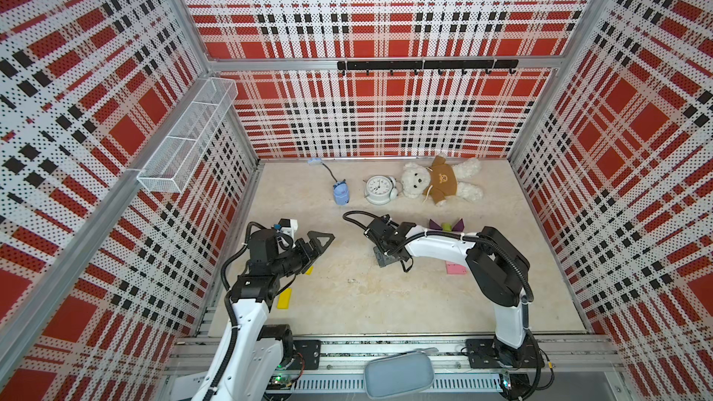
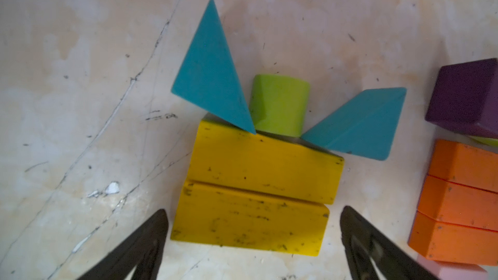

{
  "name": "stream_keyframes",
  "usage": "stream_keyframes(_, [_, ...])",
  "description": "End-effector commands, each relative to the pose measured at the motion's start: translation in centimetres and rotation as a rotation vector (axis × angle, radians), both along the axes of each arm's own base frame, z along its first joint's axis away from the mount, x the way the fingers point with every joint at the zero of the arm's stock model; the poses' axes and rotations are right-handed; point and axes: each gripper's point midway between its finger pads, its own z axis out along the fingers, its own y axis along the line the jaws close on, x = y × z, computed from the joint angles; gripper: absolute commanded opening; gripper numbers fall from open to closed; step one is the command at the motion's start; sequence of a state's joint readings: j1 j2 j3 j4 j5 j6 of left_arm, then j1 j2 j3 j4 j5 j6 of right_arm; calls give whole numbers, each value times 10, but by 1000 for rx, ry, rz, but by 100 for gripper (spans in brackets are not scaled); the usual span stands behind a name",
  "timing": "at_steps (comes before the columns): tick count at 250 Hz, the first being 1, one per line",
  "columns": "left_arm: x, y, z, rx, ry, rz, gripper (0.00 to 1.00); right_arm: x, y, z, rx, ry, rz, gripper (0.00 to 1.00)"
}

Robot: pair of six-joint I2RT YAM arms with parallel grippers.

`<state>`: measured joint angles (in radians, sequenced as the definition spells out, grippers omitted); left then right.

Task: Assemble a carrot with building blocks
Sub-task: Assemble the building block at the center of the board, then pick up the building block from the center of the board.

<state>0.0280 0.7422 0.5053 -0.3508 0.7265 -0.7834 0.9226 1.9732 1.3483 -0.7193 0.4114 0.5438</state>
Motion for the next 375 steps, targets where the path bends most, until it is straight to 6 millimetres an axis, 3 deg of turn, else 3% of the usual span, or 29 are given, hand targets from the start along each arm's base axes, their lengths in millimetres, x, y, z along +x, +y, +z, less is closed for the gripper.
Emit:
stream_keyframes(1, [6,12,-2,44,-4,48,99,0,16,37,79,-42,36,100])
stream_keyframes(30, [8,58,-21,261,123,230,100,-1,17,70,127,-83,66,100])
stream_keyframes(49, [11,85,-23,353,175,338,100,0,10,93,140,-137,81,100])
stream_keyframes(81, [18,104,-21,451,221,380,97,6,-14,129,130,-254,103,100])
stream_keyframes(95, [18,114,-27,537,298,390,95,12,-31,135,140,-292,88,100])
stream_keyframes(117, [21,115,-38,627,397,331,96,19,-53,133,225,-288,66,100])
stream_keyframes(153, [23,119,-57,799,516,270,99,23,-68,133,314,-288,67,100])
stream_keyframes(180, [24,112,-76,803,590,187,100,21,-67,131,323,-297,88,100])
stream_keyframes(212, [21,117,-95,869,693,133,100,18,-68,119,326,-280,88,100])
stream_keyframes(256, [39,101,-109,839,699,50,100,15,-61,112,365,-255,112,100])
stream_keyframes(336, [56,96,-139,827,741,67,100,14,-62,104,355,-247,119,100])
stream_keyframes(375, [59,100,-142,816,737,138,99,13,-61,100,353,-239,126,100])
